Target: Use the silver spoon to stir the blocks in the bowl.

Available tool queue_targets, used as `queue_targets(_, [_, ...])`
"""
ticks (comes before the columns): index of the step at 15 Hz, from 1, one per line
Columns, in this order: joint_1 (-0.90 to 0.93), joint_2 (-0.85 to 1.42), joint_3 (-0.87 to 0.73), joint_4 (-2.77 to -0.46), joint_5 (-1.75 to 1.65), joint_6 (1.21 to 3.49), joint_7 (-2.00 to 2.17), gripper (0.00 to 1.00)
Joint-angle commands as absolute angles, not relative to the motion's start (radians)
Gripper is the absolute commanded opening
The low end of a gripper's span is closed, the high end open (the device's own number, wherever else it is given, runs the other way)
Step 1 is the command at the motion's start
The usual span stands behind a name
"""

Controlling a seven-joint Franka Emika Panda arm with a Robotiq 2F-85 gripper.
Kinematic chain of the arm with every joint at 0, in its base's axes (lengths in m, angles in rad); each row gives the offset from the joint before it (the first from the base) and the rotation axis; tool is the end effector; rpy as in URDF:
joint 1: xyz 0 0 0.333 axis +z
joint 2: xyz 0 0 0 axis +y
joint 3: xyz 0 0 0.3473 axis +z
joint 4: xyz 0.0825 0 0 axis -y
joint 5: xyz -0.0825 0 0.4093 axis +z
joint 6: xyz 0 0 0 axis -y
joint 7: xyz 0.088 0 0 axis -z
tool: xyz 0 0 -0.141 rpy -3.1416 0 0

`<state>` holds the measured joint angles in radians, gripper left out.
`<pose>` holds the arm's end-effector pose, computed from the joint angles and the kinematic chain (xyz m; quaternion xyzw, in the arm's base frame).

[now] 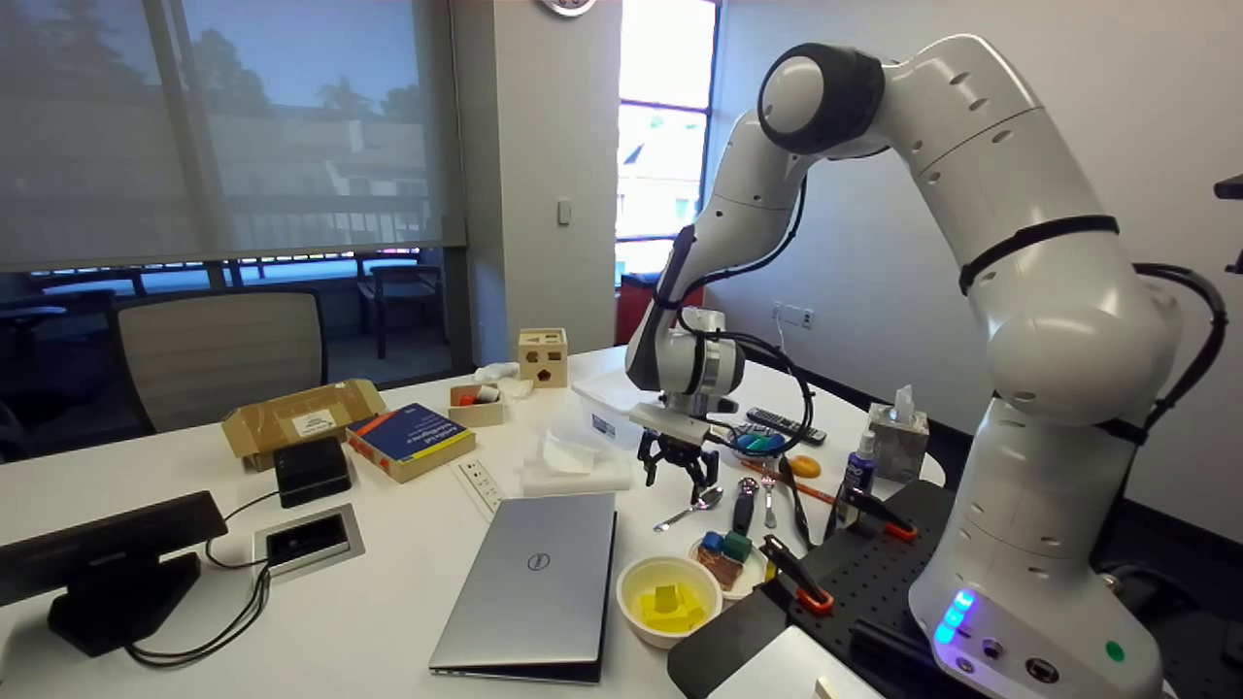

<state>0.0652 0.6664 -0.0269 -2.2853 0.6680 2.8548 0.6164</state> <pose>0.5034 -0.0107 0.0186 -0.8158 0.5725 0.0633 0.0519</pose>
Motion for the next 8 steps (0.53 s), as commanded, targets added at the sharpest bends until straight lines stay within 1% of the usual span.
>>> queue_targets(1, [0.087,0.750,-0.074,-2.196,0.635,2.848,0.678,1.00])
queue_targets(8, [0.091,0.870,-0.102,-2.086,0.582,2.826,0.757,1.00])
